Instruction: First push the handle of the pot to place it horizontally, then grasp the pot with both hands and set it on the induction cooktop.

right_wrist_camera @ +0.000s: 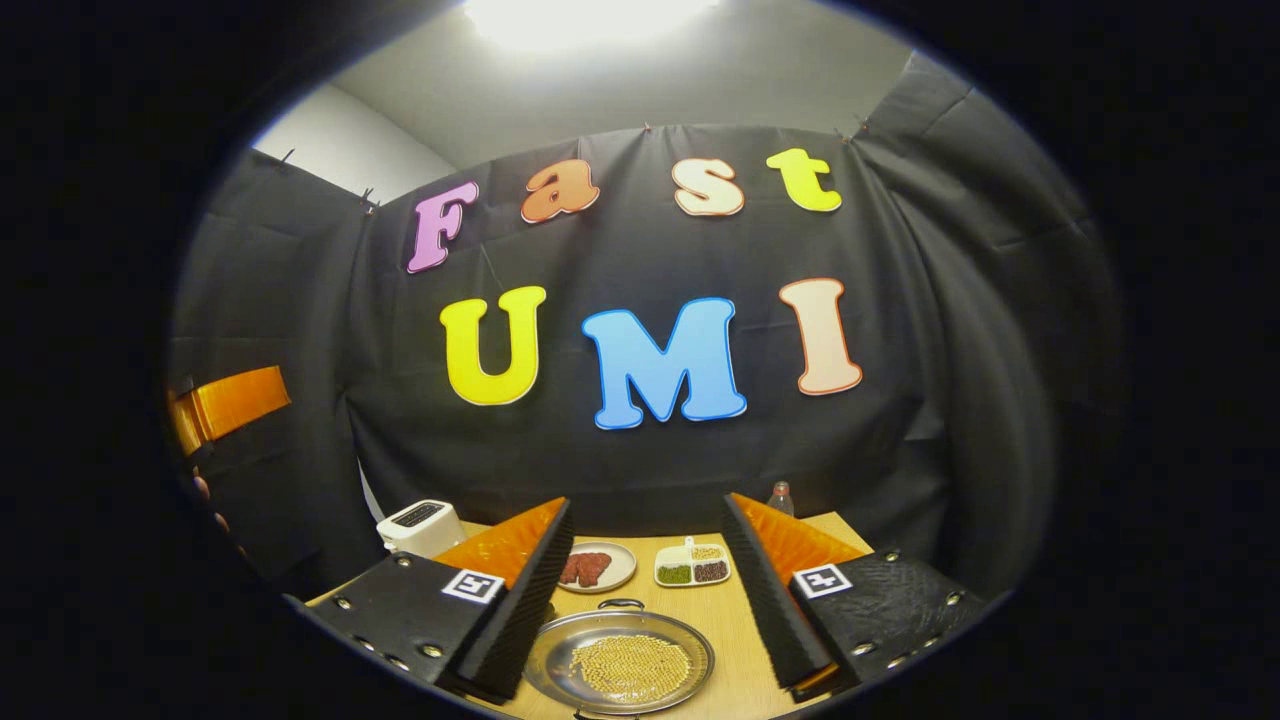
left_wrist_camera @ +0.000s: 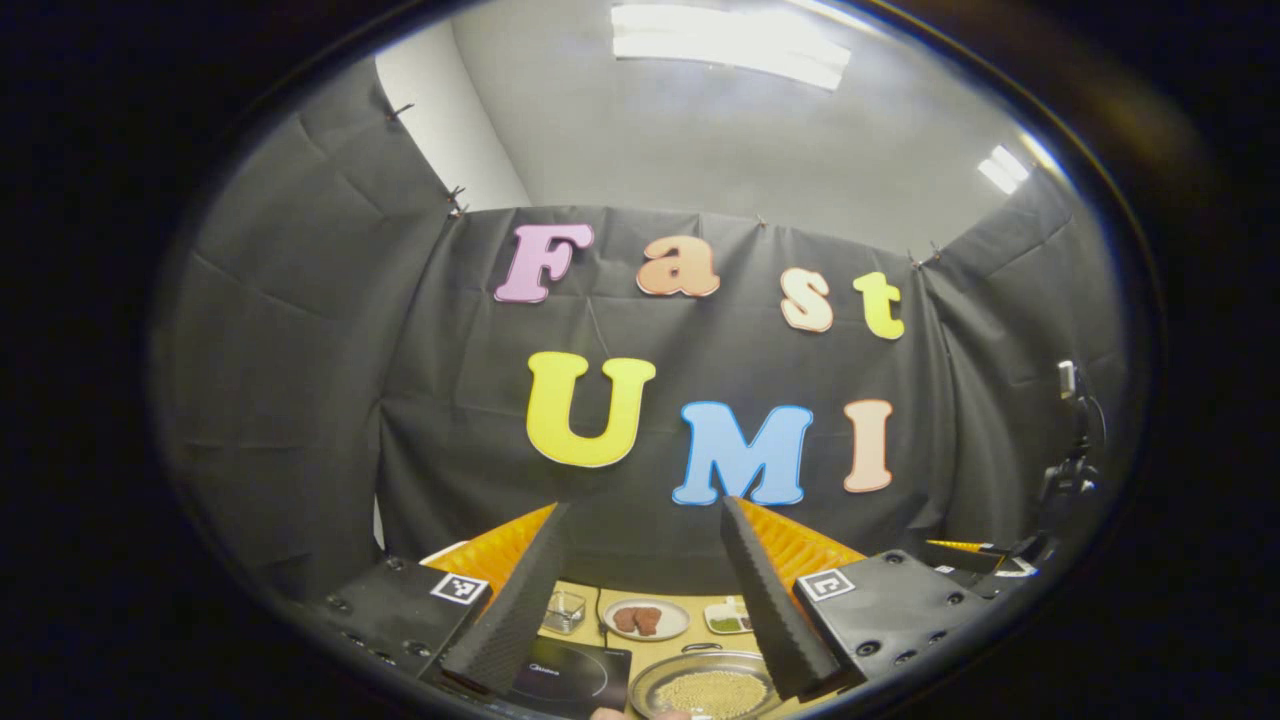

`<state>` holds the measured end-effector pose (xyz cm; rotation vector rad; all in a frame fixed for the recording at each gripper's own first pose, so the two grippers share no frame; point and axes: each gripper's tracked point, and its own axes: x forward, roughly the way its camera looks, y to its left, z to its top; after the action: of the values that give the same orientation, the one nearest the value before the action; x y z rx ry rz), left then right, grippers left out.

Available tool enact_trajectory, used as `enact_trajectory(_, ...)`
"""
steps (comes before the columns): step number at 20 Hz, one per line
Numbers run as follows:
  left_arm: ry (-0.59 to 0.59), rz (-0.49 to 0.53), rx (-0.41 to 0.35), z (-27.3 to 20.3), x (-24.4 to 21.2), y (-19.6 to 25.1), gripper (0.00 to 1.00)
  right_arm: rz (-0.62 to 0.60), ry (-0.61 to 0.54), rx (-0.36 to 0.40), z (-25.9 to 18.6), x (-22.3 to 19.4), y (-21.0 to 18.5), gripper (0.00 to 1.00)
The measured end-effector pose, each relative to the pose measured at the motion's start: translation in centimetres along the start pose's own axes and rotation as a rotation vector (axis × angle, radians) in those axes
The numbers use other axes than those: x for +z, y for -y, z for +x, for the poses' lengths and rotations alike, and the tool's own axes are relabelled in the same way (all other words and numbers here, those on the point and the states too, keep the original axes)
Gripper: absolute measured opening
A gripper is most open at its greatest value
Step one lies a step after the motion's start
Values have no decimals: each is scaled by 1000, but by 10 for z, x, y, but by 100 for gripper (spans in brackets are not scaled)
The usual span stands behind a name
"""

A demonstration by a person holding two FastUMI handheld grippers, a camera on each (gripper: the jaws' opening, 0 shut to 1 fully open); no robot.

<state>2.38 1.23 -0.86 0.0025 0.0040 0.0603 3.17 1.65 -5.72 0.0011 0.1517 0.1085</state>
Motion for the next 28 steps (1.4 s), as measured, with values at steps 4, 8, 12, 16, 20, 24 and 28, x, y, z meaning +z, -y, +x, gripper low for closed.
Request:
enact_trajectory(4,-31,8,7,3,-14,-5,97,37,-79,-29,1,-29,12,54)
enact_trajectory(8,-43,15,13,3,-20,-6,97,65,-203,-48,6,-74,23,28)
enact_trajectory(12,-49,17,26,2,-24,-9,97,103,-361,-8,4,-111,18,3)
enact_trajectory(16,-54,16,43,3,-27,-14,97,151,-555,69,-1,-169,-5,3)
enact_trajectory(20,-60,22,56,-1,-30,-18,97,154,-686,132,-9,-206,-29,3)
enact_trajectory(24,-65,29,77,-5,-32,-24,97,204,-799,201,-24,-236,-62,3)
enact_trajectory(28,-75,40,111,-10,-34,-35,97,223,-876,245,-29,-261,-86,3)
